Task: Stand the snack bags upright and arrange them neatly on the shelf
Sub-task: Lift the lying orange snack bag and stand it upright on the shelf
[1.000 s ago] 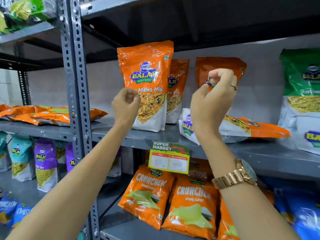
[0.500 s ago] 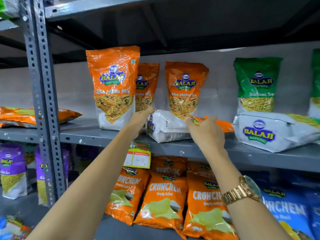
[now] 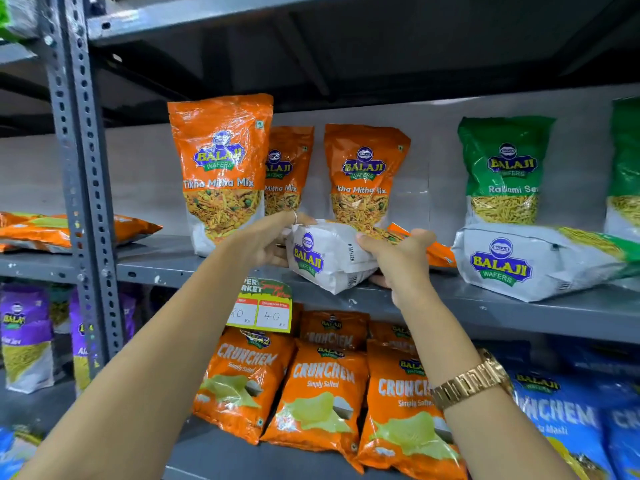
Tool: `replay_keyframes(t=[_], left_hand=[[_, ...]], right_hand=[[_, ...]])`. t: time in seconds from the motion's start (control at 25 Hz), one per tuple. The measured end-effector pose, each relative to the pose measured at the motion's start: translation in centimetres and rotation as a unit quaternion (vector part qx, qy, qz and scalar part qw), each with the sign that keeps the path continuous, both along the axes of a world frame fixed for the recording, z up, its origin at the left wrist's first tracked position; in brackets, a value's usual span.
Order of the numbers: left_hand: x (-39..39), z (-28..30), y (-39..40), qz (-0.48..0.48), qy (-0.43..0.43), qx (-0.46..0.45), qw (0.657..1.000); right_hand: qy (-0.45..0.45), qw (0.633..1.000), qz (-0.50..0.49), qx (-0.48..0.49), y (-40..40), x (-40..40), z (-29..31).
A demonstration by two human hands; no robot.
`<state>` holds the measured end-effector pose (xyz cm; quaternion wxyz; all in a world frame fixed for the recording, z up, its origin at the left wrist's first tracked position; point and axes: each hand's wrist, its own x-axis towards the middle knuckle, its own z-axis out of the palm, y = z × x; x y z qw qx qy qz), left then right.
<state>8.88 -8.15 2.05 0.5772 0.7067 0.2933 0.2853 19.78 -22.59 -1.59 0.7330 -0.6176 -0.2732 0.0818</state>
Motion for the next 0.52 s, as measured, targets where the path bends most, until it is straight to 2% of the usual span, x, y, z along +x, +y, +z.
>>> replay_keyframes(t=[0.24,0.36,0.52], left_hand=[[-2.8,-1.1,-1.0,-0.033,-0.099,-0.017,0.994],[-3.9,-1.4,-1.5,-0.078,-0.076,0.07,0.992],[-4.4,-2.2,-2.5,-0.047,-0.054,0.165,0.984]], right_hand=[[-0.033,0.99,0.066,0.121,-0.3,-0.9,0.5],[-0.06,0.982,0.103,0.145,-0.9,-0.7,1.0],[-0.08,0.972,0.149,0.162,-2.0,-0.4,1.2]])
